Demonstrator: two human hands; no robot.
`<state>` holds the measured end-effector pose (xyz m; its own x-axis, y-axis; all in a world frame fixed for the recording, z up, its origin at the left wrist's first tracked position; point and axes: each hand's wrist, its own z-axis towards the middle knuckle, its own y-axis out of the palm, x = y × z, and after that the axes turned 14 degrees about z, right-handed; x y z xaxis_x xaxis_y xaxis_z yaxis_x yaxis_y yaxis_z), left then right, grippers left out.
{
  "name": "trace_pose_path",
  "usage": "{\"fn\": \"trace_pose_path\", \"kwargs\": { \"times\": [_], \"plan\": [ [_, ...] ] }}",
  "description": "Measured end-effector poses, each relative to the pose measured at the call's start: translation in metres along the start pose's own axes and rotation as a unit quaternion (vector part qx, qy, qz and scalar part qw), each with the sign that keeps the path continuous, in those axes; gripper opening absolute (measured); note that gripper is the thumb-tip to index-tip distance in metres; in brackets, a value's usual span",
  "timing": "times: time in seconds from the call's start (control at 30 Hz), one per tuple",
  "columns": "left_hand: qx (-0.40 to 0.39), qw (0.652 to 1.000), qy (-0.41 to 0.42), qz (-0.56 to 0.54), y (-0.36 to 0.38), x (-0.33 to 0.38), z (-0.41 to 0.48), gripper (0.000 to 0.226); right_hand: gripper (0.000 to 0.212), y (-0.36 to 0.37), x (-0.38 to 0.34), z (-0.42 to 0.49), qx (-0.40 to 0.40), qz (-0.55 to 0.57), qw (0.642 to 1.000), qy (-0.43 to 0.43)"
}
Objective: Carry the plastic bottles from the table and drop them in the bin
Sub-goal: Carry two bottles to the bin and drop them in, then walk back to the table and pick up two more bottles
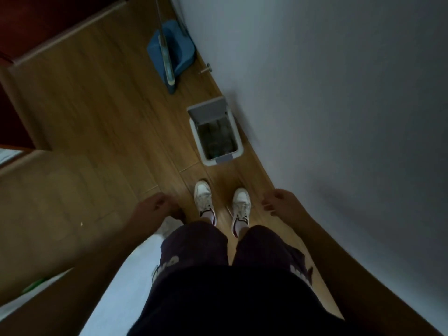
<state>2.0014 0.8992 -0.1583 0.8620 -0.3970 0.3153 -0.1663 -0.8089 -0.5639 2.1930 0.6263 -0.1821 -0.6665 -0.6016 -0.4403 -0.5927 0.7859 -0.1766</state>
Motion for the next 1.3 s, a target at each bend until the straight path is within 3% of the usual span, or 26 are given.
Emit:
{"fn": "trace_pose_path", "kwargs": {
  "times": [0.3,0.6,0.77,0.93,1.17,1.3],
  "plan": [
    [-0.021,0.996,0.083,0.032,-0.027,0.024,-0.047,0.024,0.014,-0.029,0.055,-0.118,0.092,0.082,0.992,-0.028],
    [-0.121,0.960,0.163,0.190,-0.047,0.071,-0.035,0.032,0.015,0.016,0.128,-0.184,0.234,0.248,0.940,-0.020],
    [-0.130,0.930,0.216,0.267,-0.028,0.114,-0.028,0.031,0.013,0.045,0.196,-0.226,0.301,0.393,0.869,0.022],
    [-0.150,0.871,0.302,0.357,0.028,0.168,-0.057,0.027,0.014,0.078,0.288,-0.268,0.364,0.521,0.769,0.067],
    [-0.183,0.769,0.400,0.464,0.146,0.208,-0.141,0.024,0.015,0.121,0.393,-0.325,0.424,0.616,0.656,0.097],
    [-0.186,0.728,0.428,0.501,0.205,0.218,-0.184,0.025,0.019,0.126,0.439,-0.348,0.443,0.644,0.616,0.100]
  ]
}}
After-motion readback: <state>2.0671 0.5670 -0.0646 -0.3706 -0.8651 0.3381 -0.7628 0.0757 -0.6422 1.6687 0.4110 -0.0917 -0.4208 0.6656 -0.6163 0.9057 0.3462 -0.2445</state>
